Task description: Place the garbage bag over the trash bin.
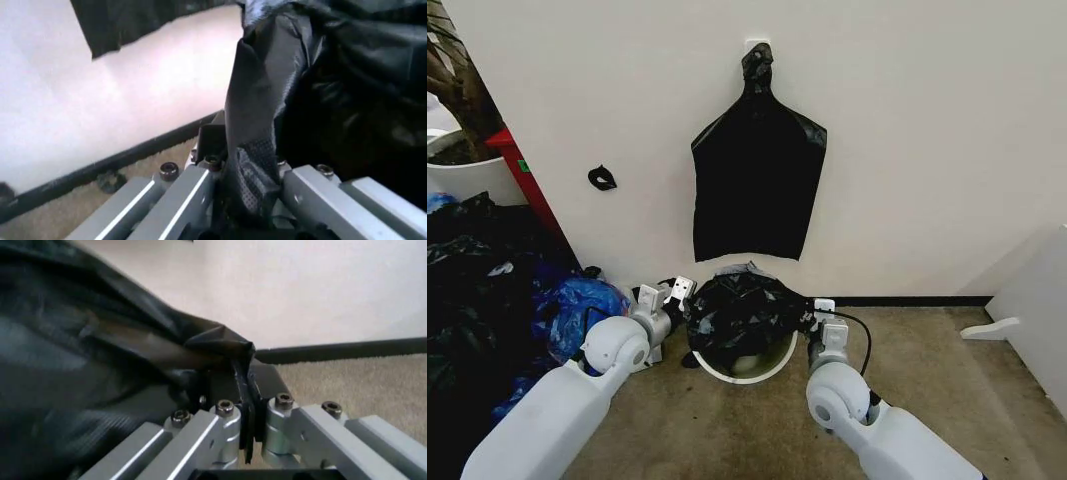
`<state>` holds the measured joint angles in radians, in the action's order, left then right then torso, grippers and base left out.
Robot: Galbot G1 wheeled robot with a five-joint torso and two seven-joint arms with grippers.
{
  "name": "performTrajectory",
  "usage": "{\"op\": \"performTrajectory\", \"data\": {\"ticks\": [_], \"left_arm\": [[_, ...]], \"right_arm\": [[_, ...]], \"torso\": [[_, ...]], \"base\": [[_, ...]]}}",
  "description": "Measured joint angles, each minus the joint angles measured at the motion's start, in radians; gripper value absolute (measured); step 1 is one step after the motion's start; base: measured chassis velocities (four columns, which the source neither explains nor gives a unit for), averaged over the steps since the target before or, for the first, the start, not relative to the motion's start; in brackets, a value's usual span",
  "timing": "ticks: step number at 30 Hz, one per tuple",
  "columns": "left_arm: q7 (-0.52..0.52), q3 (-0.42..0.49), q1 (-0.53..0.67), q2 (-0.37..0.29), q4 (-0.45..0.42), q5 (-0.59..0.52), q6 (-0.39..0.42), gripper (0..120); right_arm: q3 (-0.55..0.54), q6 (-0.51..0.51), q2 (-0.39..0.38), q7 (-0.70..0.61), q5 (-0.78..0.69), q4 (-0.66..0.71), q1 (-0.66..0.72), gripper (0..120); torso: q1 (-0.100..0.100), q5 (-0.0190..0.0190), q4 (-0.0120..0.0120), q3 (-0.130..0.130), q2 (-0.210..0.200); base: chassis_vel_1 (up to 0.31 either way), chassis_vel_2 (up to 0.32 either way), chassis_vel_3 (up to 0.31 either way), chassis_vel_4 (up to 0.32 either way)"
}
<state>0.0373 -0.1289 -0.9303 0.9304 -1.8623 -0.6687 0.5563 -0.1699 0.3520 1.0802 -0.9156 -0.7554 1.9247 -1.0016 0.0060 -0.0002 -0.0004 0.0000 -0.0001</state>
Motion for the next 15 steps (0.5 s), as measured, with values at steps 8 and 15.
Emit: {"op": "performTrajectory", "data": {"ticks": [8,15], "left_arm": [[-0.008,-0.007,0.019,-0.019,0.003,-0.033,-0.009,1],[-0.031,0.024,0.039,-0.03,0.028,-0.026,-0.013,1]], "right_arm": [[-0.042,0.046,-0.032,0.0,0.022,0.054,-0.032,0],[-0.086,-0.159,-0.088,0.186,0.363,0.041,-0.05,22]], "torso": [[0.0,0.0,0.0,0.0,0.0],[0.0,0.0001,0.0,0.0,0.0]], "base": [[0.0,0.0,0.0,0.0],[0.0,0.0,0.0,0.0]]}}
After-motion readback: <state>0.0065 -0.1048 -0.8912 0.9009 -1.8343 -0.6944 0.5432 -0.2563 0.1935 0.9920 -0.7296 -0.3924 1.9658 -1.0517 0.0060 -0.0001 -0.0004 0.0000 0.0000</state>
